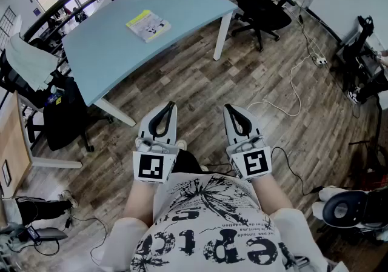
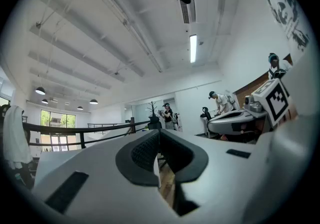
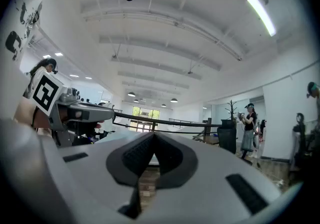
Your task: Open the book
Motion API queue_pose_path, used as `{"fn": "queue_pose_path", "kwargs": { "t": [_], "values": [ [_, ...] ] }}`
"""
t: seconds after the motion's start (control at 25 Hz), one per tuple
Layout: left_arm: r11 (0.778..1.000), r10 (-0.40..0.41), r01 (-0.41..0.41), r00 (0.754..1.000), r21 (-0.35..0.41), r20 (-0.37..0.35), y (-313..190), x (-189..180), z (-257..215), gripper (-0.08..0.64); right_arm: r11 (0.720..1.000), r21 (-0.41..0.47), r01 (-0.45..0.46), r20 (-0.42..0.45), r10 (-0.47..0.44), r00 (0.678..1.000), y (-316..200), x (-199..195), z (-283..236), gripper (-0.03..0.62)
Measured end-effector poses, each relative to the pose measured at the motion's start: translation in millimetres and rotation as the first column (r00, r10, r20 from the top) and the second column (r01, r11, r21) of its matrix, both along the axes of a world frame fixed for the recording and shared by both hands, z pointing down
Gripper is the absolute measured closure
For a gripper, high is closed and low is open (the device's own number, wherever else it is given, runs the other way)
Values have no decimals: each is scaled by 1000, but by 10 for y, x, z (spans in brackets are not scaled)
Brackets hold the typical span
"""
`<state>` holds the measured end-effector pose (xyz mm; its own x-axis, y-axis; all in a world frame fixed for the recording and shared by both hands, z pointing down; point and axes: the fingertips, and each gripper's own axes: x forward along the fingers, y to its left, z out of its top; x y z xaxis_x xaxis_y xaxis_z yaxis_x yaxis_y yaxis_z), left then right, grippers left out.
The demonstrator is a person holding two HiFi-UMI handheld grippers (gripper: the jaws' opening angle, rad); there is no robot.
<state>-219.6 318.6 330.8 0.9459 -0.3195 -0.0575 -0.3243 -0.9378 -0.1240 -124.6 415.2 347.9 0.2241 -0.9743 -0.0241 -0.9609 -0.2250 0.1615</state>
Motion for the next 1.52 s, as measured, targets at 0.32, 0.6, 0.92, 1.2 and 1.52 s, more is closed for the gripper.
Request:
{"fn": "queue_pose_path", "kwargs": {
  "t": [0.32,0.6,0.92,1.2,1.52],
  "values": [
    [1000,13,-13,1000,-8,12,-44,110,40,536,1000,-2,-6,2,6,1000,-48,85,15,583],
    [1000,17,-16,999,-19,40,-75,293,134,537,999,-4,-37,46,38,998,-40,299,103,581],
    [1000,1,1,996,-26,85,-519,631,341,537,999,-21,-44,87,46,995,-479,720,289,581],
    [998,-24,28,996,-47,89,-1533,1176,365,537,999,-44,-30,73,33,997,-1466,1244,261,581],
    [997,-22,27,997,-66,74,-2925,1841,271,537,997,-67,-28,45,31,998,-2843,1907,137,581]
  ]
}}
